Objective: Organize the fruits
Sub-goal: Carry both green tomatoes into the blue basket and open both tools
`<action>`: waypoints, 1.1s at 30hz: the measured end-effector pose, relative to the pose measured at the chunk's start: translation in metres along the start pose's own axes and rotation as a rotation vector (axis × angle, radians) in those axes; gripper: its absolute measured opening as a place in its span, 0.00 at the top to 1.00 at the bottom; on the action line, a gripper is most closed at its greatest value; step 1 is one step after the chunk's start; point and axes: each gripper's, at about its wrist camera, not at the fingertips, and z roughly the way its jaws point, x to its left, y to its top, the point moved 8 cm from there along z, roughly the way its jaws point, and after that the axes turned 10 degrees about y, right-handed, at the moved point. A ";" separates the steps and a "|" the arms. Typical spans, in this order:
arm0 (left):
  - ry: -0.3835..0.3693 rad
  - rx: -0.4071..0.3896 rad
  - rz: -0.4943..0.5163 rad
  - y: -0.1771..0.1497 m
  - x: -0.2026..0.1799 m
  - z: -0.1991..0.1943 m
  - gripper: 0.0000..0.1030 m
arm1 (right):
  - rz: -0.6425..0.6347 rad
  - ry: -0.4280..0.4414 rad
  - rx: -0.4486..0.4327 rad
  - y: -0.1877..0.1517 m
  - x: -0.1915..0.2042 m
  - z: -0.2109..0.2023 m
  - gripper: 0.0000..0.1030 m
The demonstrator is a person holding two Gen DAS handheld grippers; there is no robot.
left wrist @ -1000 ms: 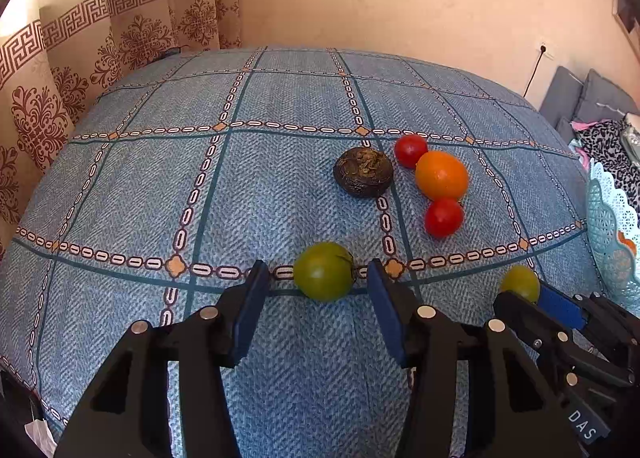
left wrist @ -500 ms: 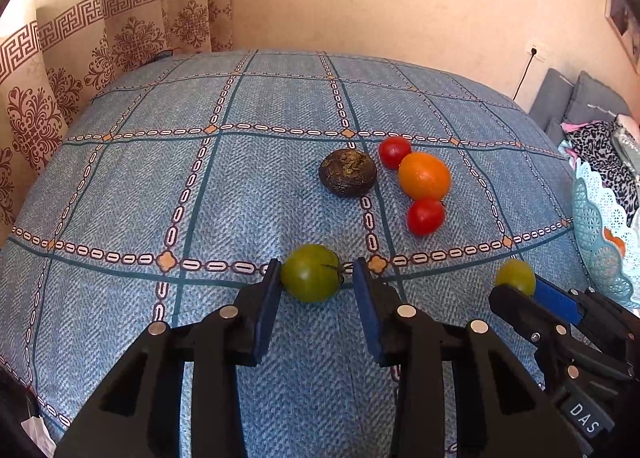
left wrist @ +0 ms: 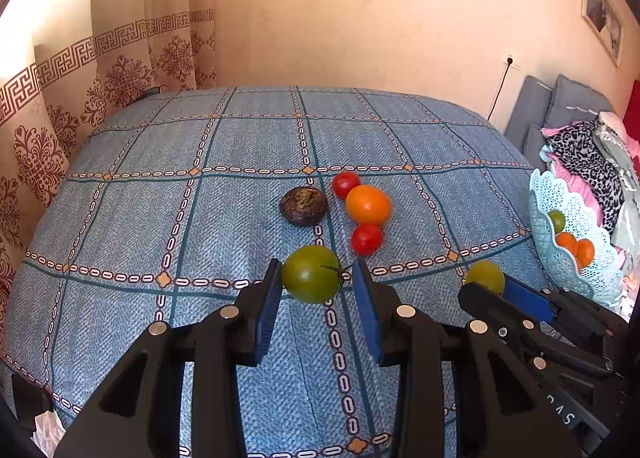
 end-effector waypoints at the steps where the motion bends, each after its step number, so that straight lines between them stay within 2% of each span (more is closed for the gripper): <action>1: -0.005 -0.008 0.005 0.002 -0.003 -0.004 0.65 | 0.000 0.000 -0.010 0.002 0.000 -0.004 0.71; 7: -0.034 -0.058 0.033 0.014 -0.024 -0.026 0.65 | 0.009 -0.009 -0.077 0.015 -0.007 -0.034 0.71; 16: -0.085 -0.112 0.080 0.033 -0.061 -0.049 0.65 | 0.049 -0.071 -0.174 0.024 -0.039 -0.084 0.71; 24: -0.142 -0.129 0.135 0.038 -0.105 -0.058 0.65 | 0.109 -0.162 -0.233 0.023 -0.085 -0.121 0.71; 33: -0.228 -0.115 0.201 0.036 -0.160 -0.055 0.65 | 0.183 -0.247 -0.254 0.010 -0.131 -0.148 0.71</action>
